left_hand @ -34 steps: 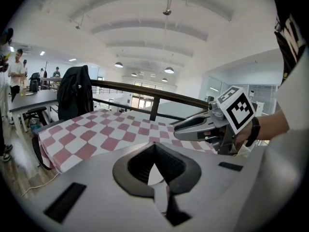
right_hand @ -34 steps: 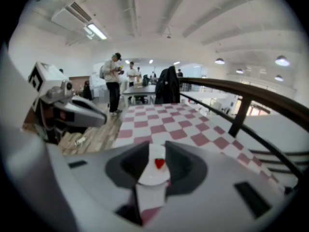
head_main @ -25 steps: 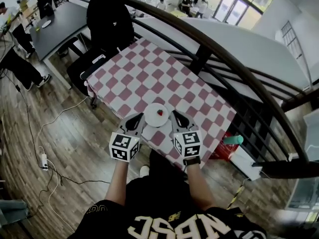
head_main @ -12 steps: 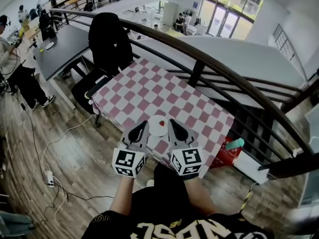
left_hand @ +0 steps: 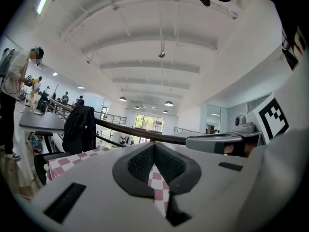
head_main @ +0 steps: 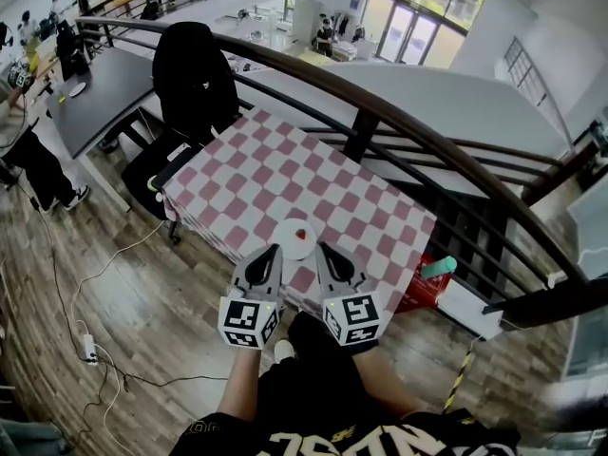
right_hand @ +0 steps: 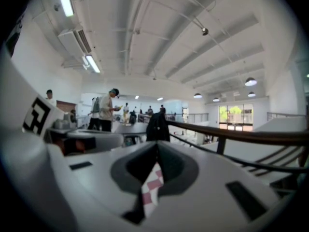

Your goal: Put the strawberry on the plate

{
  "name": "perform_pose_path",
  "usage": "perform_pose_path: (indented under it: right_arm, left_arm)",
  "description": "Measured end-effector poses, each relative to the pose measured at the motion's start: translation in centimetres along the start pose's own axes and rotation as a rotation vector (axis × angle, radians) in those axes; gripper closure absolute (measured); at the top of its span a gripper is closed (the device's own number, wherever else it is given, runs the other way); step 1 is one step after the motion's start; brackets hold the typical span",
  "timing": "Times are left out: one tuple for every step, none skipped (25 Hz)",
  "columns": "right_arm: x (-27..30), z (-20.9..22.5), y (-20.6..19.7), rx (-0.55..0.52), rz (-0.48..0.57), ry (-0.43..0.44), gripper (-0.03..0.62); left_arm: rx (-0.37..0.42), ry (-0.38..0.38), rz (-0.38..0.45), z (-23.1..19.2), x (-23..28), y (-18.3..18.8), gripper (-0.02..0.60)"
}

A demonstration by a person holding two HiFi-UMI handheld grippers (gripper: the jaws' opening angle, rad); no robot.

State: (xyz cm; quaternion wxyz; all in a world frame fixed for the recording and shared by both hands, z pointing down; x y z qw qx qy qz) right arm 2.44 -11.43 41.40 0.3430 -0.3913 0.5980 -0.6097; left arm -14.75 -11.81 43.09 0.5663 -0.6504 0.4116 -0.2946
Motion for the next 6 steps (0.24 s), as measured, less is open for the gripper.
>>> perform_pose_path:
  right_arm:
    - [0.0, 0.0, -0.2, -0.003, -0.014, -0.003, 0.577]
    - [0.1, 0.0, -0.4, -0.007, -0.026, -0.006, 0.577]
    - [0.2, 0.1, -0.6, -0.011, -0.039, -0.008, 0.577]
    - [0.4, 0.1, -0.8, -0.016, -0.05, -0.01, 0.577]
    - [0.7, 0.3, -1.0, -0.021, -0.063, -0.012, 0.577]
    - [1.0, 0.4, -1.2, -0.026, -0.075, -0.013, 0.577]
  left_arm:
    - [-0.014, 0.004, -0.005, -0.2, 0.1, -0.4, 0.572]
    - [-0.027, 0.009, -0.011, -0.5, 0.2, -0.7, 0.572]
    - [-0.038, 0.014, -0.016, -0.8, 0.4, -1.1, 0.572]
    - [-0.05, 0.018, -0.02, -1.1, 0.6, -1.5, 0.572]
    - [-0.061, 0.022, -0.024, -1.5, 0.9, -1.9, 0.572]
    - [-0.071, 0.026, -0.028, -1.9, 1.1, -2.3, 0.572]
Point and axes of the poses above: the fingertips, and each gripper's own axes: x forward along the fingers, z to its right, y out of its top, the point moved 9 cm from there along -x, backward along the fingers, and after that the axes turned 7 degrees about z, right-handed, at the moved point
